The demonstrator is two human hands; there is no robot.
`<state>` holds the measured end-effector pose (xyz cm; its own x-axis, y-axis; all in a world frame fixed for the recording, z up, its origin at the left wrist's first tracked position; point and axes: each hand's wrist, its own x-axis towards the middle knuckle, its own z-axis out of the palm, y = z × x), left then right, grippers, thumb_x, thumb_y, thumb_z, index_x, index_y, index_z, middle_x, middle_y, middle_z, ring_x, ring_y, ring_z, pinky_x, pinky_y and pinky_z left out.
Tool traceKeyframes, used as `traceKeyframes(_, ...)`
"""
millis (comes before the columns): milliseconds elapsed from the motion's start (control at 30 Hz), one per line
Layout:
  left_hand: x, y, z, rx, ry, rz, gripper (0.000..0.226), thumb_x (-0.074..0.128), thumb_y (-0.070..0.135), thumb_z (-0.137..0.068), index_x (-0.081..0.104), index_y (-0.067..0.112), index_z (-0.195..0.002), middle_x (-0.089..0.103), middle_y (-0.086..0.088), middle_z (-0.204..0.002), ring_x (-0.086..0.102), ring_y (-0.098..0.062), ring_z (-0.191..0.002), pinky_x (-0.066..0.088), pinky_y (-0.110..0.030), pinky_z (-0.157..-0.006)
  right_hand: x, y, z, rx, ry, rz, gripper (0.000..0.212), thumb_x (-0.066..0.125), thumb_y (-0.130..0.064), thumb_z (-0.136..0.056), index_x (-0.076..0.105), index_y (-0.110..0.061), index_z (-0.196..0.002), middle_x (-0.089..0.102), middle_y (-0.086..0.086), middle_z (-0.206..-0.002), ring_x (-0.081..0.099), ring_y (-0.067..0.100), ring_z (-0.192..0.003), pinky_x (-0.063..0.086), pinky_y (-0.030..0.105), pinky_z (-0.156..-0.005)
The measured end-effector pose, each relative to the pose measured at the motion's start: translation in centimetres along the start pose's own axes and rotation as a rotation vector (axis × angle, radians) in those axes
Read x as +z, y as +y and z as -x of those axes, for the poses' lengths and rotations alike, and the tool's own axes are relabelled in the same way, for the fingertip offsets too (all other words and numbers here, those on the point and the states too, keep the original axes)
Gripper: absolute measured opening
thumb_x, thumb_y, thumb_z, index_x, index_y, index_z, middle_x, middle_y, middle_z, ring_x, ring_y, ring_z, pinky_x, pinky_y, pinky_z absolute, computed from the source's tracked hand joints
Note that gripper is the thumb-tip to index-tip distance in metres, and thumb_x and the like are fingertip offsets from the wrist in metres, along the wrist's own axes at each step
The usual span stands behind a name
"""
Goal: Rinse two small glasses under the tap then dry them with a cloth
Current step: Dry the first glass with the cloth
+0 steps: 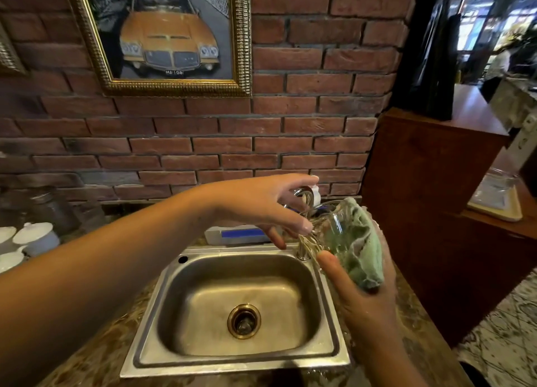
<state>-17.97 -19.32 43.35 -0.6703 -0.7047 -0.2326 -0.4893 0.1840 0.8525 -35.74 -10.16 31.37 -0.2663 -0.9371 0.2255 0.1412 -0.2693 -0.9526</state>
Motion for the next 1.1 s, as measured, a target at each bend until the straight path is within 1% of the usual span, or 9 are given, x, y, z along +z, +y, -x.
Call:
traceKeyframes(233, 0.3, 2.2, -0.8, -0.108, -0.04, -0.098, 0.057, 0.067, 0.034, -0.093, 0.046, 0.025, -0.146, 0.058, -0.003, -0.126, 0.067, -0.027, -0.108, 0.063, -0.032, -0.077, 0.0, 1.6, -0.8, -0.51, -0.044, 0.454, 0.077, 0.069, -0.038, -0.082, 0.039, -0.007, -0.146, 0.05, 0.005, -0.136, 0.049, 0.014, -0.131, 0.045, 0.028, -0.107)
traceKeyframes(367, 0.9, 2.1, -1.2, -0.133, 0.036, -0.191, 0.051, 0.068, 0.036, -0.092, 0.051, 0.016, -0.136, 0.06, -0.006, -0.12, 0.065, -0.025, -0.109, 0.06, -0.034, -0.083, 0.3, 1.8, -1.0, -0.514, -0.049, 0.524, 0.077, 0.069, -0.043, -0.082, 0.039, -0.011, -0.146, 0.05, 0.002, -0.138, 0.044, 0.003, -0.133, 0.038, 0.016, -0.109)
traceKeyframes(433, 1.0, 1.6, -1.1, -0.101, 0.078, -0.207, 0.048, 0.07, 0.033, -0.092, 0.053, 0.016, -0.134, 0.06, -0.004, -0.115, 0.062, -0.024, -0.107, 0.057, -0.034, -0.084, 0.1, 1.4, -1.1, -0.409, -0.116, 0.45, 0.078, 0.076, -0.045, -0.079, 0.038, -0.03, -0.145, 0.053, -0.012, -0.136, 0.049, 0.002, -0.13, 0.045, 0.02, -0.104)
traceKeyframes(500, 0.9, 0.9, -0.6, -0.096, 0.056, -0.175, 0.047, 0.072, 0.027, -0.091, 0.054, 0.015, -0.133, 0.059, -0.007, -0.116, 0.064, -0.028, -0.105, 0.061, -0.035, -0.07, 0.2, 0.4, -1.1, -0.18, -0.201, 0.284, 0.078, 0.087, -0.043, -0.07, 0.044, -0.045, -0.135, 0.063, -0.025, -0.125, 0.059, -0.002, -0.12, 0.053, 0.019, -0.095)
traceKeyframes(633, 0.5, -0.4, 0.8, -0.055, -0.035, -0.146, 0.053, 0.077, 0.019, -0.087, 0.054, 0.02, -0.135, 0.058, -0.01, -0.123, 0.069, -0.027, -0.1, 0.063, -0.035, -0.064, 0.7, 0.7, -1.4, 0.357, -0.327, -0.376, 0.089, 0.098, -0.04, -0.044, 0.064, -0.018, -0.123, 0.075, 0.01, -0.114, 0.073, 0.029, -0.102, 0.063, 0.036, -0.07)
traceKeyframes(700, 0.4, -0.7, 1.3, 0.035, -0.069, -0.233, 0.058, 0.08, 0.023, -0.082, 0.056, 0.023, -0.134, 0.057, -0.007, -0.124, 0.067, -0.026, -0.102, 0.063, -0.039, -0.077, 1.3, 1.4, -1.2, 0.601, -0.48, -0.59, 0.094, 0.093, -0.051, -0.053, 0.059, -0.014, -0.133, 0.065, 0.025, -0.128, 0.068, 0.045, -0.108, 0.062, 0.05, -0.07)
traceKeyframes(800, 0.2, -0.5, 2.1, 0.113, -0.188, -0.365, 0.062, 0.08, 0.019, -0.082, 0.054, 0.026, -0.139, 0.054, 0.0, -0.136, 0.063, -0.028, -0.112, 0.06, -0.043, -0.09, 2.2, 2.8, -0.2, 0.868, -0.733, -0.788, 0.08, 0.074, -0.064, -0.075, 0.059, -0.015, -0.137, 0.058, 0.027, -0.134, 0.066, 0.042, -0.106, 0.063, 0.046, -0.066)
traceKeyframes(900, 0.0, -0.7, 2.8, 0.158, -0.255, -0.39, 0.065, 0.079, 0.017, -0.082, 0.053, 0.028, -0.14, 0.049, 0.006, -0.142, 0.057, -0.024, -0.118, 0.058, -0.045, -0.093, 3.0, 3.8, 1.1, 0.962, -0.828, -0.979, 0.081, 0.065, -0.067, -0.08, 0.06, -0.007, -0.134, 0.064, 0.026, -0.124, 0.071, 0.04, -0.098, 0.063, 0.044, -0.066)
traceKeyframes(1100, -0.2, -2.2, 3.0, 0.138, -0.18, -0.334, 0.057, 0.078, 0.017, -0.084, 0.055, 0.022, -0.136, 0.055, -0.005, -0.132, 0.062, -0.029, -0.11, 0.059, -0.025, -0.082, 3.4, 4.2, 1.4, 0.893, -0.714, -0.952, 0.082, 0.085, -0.053, -0.067, 0.064, -0.005, -0.129, 0.064, 0.03, -0.123, 0.068, 0.043, -0.101, 0.062, 0.05, -0.067)
